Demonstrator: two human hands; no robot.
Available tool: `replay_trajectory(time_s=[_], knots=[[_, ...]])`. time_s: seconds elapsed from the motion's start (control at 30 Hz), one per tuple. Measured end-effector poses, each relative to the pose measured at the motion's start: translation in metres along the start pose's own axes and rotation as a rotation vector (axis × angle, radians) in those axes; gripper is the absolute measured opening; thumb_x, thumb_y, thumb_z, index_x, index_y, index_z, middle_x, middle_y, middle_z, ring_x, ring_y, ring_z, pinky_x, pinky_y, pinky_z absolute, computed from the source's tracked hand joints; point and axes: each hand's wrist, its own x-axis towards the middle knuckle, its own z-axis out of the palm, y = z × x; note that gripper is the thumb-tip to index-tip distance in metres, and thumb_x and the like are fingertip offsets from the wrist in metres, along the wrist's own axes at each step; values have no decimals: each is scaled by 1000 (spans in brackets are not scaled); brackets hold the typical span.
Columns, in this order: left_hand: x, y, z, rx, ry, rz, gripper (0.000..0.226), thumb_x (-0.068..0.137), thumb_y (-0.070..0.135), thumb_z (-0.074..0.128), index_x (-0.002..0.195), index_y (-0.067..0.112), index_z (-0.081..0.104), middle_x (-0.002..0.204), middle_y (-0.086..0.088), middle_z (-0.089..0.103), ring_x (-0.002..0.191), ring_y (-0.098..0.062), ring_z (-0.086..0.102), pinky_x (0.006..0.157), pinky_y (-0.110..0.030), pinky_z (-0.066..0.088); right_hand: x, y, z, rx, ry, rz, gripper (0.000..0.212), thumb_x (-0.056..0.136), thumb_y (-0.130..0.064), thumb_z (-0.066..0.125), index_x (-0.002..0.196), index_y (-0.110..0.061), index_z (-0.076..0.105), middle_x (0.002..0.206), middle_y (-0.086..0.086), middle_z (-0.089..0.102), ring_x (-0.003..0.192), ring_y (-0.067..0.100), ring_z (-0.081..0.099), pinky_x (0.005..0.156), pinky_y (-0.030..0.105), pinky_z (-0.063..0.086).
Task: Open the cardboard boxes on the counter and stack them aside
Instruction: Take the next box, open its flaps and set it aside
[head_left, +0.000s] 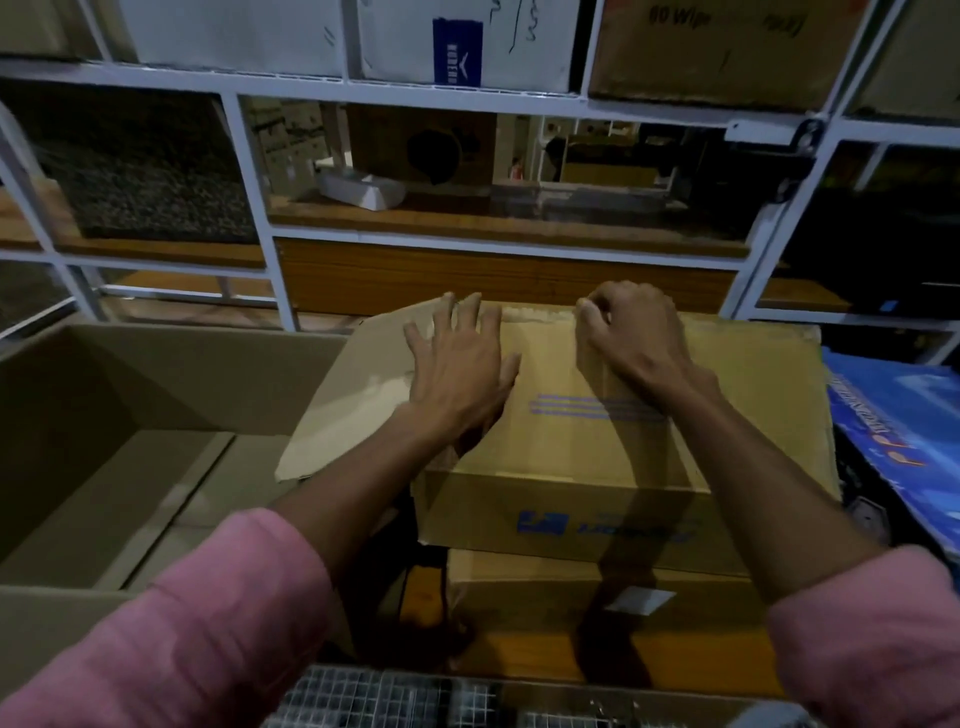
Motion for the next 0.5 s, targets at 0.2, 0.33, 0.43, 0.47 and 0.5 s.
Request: replay_trajectory(time_s=[0.2, 0.33, 0.43, 0.47, 0.5], knots=[[-8, 29, -80, 29, 368, 128, 43, 106, 45, 28, 85, 18, 55, 68, 0, 50, 59, -15, 42, 68, -37, 36, -6, -30, -105, 73, -8, -66, 29, 101, -38, 52, 82, -19, 65, 76, 3, 64, 70, 19, 59, 61, 31, 44], [-30, 39, -110, -47, 218, 136, 45, 105, 38, 34, 70, 13, 46, 69, 0, 43, 62, -18, 45, 64, -36, 39, -21, -44, -132, -15, -482, -13, 14, 101, -37, 54, 99, -26, 63, 94, -5, 62, 82, 6, 55, 65, 27, 41], [-46, 41, -122, -81, 25, 124, 41, 104, 38, 38, 67, 20, 42, 71, 0, 44, 63, -16, 43, 67, -37, 38, -33, -50, -128, -22, -662, 31, 22, 102, -36, 51, 119, -27, 62, 113, -4, 57, 98, 11, 53, 85, 31, 40], [-50, 41, -125, -88, -33, 116, 40, 103, 39, 38, 68, 21, 41, 72, 0, 44, 65, -17, 44, 68, -38, 37, -38, -52, -129, -9, -705, 42, 22, 102, -35, 51, 120, -28, 61, 118, -3, 55, 104, 12, 51, 90, 33, 39], [-55, 41, -128, -90, -77, 112, 39, 103, 39, 38, 68, 22, 41, 73, 0, 43, 66, -18, 44, 69, -38, 37, -42, -53, -129, 0, -737, 45, 20, 102, -35, 51, 119, -31, 60, 121, -4, 53, 108, 13, 50, 92, 33, 38]])
